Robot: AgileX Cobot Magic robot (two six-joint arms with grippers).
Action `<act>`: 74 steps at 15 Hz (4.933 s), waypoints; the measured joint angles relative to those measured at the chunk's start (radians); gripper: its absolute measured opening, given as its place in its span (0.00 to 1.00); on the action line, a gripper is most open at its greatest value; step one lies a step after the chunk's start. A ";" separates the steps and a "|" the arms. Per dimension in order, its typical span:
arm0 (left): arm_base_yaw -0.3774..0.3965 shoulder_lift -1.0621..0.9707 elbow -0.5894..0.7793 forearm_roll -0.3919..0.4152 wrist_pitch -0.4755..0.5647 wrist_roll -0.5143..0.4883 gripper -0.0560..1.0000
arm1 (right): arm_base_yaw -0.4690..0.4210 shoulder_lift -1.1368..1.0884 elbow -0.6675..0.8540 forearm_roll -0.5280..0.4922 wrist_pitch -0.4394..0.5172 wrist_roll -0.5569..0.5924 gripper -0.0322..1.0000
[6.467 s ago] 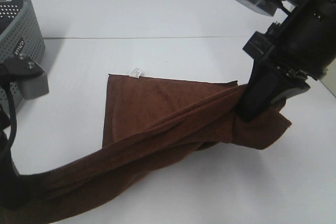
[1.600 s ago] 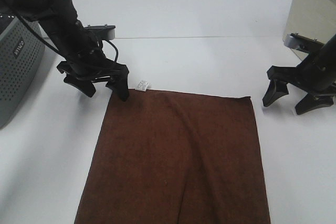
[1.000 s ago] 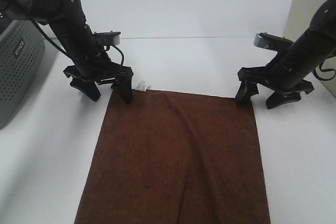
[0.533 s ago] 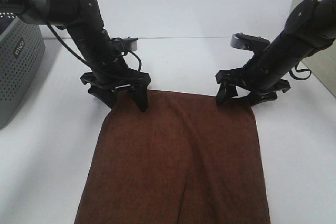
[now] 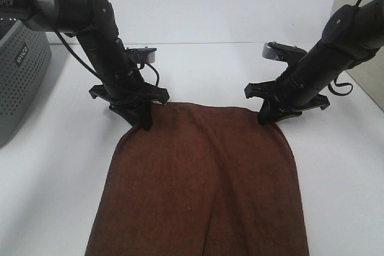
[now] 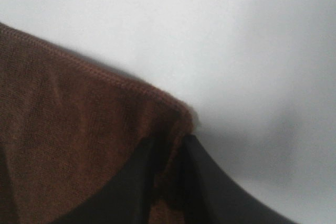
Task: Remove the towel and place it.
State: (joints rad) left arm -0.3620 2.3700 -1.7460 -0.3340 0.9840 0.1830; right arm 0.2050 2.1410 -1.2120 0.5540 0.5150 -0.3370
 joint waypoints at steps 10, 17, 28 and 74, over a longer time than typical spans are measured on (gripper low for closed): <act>0.000 0.012 -0.125 0.201 -0.010 -0.003 0.05 | 0.003 0.048 -0.185 -0.180 -0.026 0.001 0.04; 0.000 0.012 -0.290 0.299 -0.169 -0.023 0.05 | 0.003 0.049 -0.437 -0.281 -0.155 0.001 0.04; 0.000 0.054 -0.325 0.362 -0.532 -0.044 0.05 | 0.003 0.094 -0.442 -0.285 -0.515 -0.017 0.04; 0.032 0.341 -0.347 0.383 -1.020 -0.045 0.18 | 0.002 0.509 -0.813 -0.279 -0.506 -0.017 0.29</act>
State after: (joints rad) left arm -0.3300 2.7110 -2.0930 0.0490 -0.0360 0.1380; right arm 0.2070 2.6500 -2.0250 0.2750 0.0090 -0.3540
